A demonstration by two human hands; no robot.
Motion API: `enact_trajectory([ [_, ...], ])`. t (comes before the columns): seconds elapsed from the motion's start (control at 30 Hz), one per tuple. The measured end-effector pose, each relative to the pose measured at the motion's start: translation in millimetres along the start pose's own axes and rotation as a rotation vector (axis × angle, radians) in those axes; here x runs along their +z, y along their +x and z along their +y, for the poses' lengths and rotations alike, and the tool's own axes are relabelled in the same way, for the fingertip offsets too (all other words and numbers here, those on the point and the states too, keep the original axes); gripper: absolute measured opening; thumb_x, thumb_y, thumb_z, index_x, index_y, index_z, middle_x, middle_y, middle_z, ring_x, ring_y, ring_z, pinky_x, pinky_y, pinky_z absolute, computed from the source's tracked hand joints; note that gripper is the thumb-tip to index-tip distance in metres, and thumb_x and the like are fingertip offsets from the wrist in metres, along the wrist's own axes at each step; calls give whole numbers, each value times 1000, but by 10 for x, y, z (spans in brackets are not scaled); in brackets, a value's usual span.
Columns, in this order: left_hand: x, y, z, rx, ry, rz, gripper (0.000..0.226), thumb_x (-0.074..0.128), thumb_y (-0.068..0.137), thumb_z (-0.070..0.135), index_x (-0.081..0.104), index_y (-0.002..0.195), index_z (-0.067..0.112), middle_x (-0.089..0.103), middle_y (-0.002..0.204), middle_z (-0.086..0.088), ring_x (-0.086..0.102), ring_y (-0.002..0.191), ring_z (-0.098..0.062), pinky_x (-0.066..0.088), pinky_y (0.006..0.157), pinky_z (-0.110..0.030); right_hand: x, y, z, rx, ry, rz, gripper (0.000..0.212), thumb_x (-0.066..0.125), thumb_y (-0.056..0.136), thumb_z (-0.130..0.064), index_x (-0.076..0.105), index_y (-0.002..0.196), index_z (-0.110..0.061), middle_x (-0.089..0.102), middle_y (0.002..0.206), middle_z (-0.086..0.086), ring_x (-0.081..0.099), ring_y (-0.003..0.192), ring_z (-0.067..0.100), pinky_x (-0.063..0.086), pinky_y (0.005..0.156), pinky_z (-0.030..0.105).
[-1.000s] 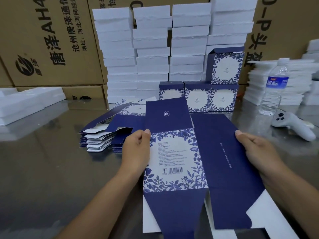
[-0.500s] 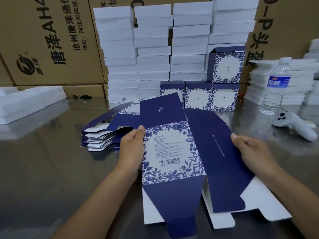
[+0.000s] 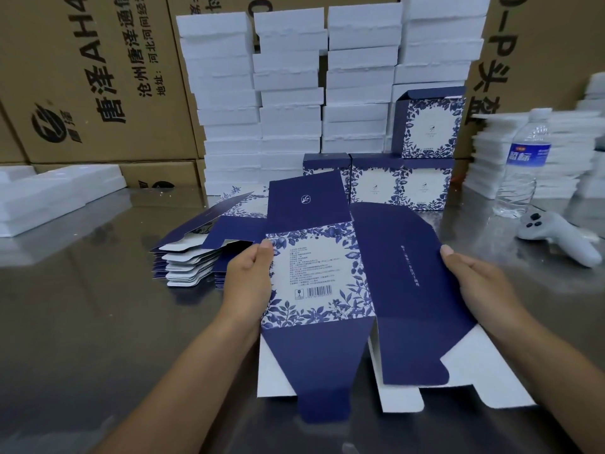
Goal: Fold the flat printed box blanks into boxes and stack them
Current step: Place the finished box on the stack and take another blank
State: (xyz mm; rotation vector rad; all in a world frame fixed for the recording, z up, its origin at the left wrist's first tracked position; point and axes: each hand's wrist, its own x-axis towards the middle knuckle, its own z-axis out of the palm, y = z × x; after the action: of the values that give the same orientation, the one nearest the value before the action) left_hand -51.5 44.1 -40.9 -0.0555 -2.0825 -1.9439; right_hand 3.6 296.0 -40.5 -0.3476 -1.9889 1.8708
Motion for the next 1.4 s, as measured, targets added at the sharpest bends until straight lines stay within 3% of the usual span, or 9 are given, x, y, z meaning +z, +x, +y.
enact_trajectory([
  [0.17, -4, 4, -17, -43, -23, -2, 34, 43, 100, 31, 38, 70, 14, 30, 62, -3, 26, 56, -15, 21, 50, -27, -20, 8, 27, -59, -110, -35, 41, 50, 97, -26, 65, 85, 9, 66, 76, 16, 57, 70, 21, 45, 63, 29],
  [0.27, 23, -14, -8, -133, -147, -53, 40, 44, 100, 33, 56, 74, 5, 57, 66, -5, 52, 57, -19, 38, 49, -20, -43, 21, 41, -72, -161, -19, 39, 49, 97, -27, 67, 83, 5, 66, 71, 12, 59, 60, 16, 47, 56, 22],
  [0.37, 40, 7, 1, -202, -176, -77, 38, 46, 98, 38, 67, 73, 19, 73, 72, 7, 70, 69, -13, 55, 61, -22, -58, 44, 46, -87, -174, 23, 38, 49, 97, -27, 67, 85, 5, 66, 77, 15, 58, 69, 22, 45, 65, 32],
  [0.6, 38, 3, -7, 0, 6, -65, 40, 39, 101, 28, 52, 87, -8, 46, 82, -7, 38, 74, -19, 29, 67, -29, -70, 57, 20, -85, -114, 94, 37, 51, 96, -28, 67, 87, 4, 67, 76, 16, 58, 62, 19, 47, 58, 23],
  [0.77, 14, 24, -6, 70, 90, 28, 31, 41, 101, 25, 47, 78, 5, 36, 73, -9, 31, 60, -13, 23, 43, -16, -34, 1, -2, -29, 13, -12, 40, 54, 94, -31, 75, 65, -15, 72, 67, -4, 67, 57, 11, 53, 51, 18],
  [1.0, 16, 28, -29, 49, 55, 33, 38, 43, 100, 29, 50, 78, -2, 38, 74, -8, 31, 66, -18, 24, 54, -27, -50, 34, 28, -33, -5, -29, 39, 53, 95, -27, 64, 86, 9, 68, 76, 12, 60, 72, 23, 46, 72, 34],
  [1.17, 45, 13, 23, -108, -156, -30, 35, 48, 98, 32, 62, 77, 8, 62, 67, -2, 57, 63, -13, 44, 57, -22, -86, 59, 40, -65, -79, 15, 41, 52, 96, -28, 63, 84, 9, 64, 73, 13, 54, 52, 9, 42, 49, 14],
  [1.3, 53, -1, 4, -43, -56, -117, 28, 46, 100, 25, 54, 81, 6, 51, 78, -8, 43, 74, -19, 33, 71, -30, -101, 23, 8, -52, -70, 59, 43, 52, 96, -29, 61, 92, 13, 65, 92, 32, 54, 72, 24, 42, 71, 34],
  [1.4, 22, -2, 2, 15, 0, -94, 31, 44, 100, 22, 48, 77, 2, 42, 78, -8, 34, 74, -19, 26, 69, -30, -72, 7, -5, -29, -27, 52, 38, 53, 95, -30, 67, 88, 4, 71, 83, 17, 61, 70, 24, 47, 72, 36],
])
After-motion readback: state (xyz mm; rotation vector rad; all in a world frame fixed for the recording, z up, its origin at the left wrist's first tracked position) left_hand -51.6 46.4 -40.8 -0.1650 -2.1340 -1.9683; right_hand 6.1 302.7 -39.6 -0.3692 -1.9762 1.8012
